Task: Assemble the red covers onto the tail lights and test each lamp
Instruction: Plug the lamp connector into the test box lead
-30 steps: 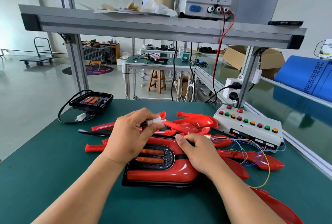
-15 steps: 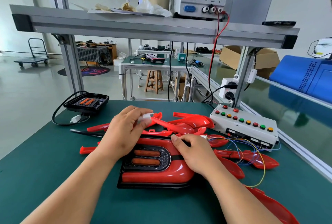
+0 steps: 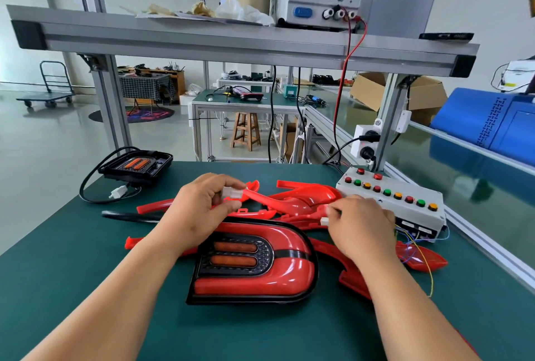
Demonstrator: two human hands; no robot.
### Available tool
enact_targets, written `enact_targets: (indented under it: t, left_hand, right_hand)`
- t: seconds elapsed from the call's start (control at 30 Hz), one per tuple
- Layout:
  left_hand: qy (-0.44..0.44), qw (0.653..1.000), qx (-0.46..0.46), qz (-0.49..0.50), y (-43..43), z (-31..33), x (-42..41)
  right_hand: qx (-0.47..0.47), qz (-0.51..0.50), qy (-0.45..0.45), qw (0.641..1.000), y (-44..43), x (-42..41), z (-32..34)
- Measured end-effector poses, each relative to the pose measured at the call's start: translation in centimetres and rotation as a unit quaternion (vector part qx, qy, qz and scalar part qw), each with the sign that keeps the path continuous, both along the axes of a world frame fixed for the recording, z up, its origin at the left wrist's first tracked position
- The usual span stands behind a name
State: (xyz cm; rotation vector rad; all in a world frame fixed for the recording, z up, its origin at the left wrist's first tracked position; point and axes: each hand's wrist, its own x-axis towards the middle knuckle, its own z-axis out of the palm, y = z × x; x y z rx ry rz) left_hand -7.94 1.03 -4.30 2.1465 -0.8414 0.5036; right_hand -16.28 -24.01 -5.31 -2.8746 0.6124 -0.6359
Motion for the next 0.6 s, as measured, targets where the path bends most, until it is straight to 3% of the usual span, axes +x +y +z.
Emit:
enact_targets:
  t: [0.1, 0.17, 0.37, 0.47, 0.6]
  left_hand:
    - [-0.014, 0.999, -0.031, 0.019, 0.4, 0.2, 0.1]
    - [0.001, 0.997, -0.069, 0.021, 0.3, 0.4, -0.1]
    - [0.026, 0.997, -0.069, 0.006, -0.4, 0.9, -0.6]
    - [0.022, 0.998, -0.054, -0.031, -1.3, 1.1, -0.6]
    - [0.028, 0.995, -0.041, -0.088, -3.2, 0.7, -0.7]
  right_hand:
    - [0.031, -0.076, 0.136, 0.987, -0.9, 0.3, -0.6]
    - [0.043, -0.091, 0.149, 0.984, -0.9, 0.7, -1.1]
    - [0.030, -0.069, 0.018, 0.997, -1.2, 0.6, -0.9]
    - [0.054, 0.023, -0.089, 0.994, -0.8, 0.7, -0.6]
    - [0.069, 0.164, -0.128, 0.976, 0.5, 0.8, -0.7]
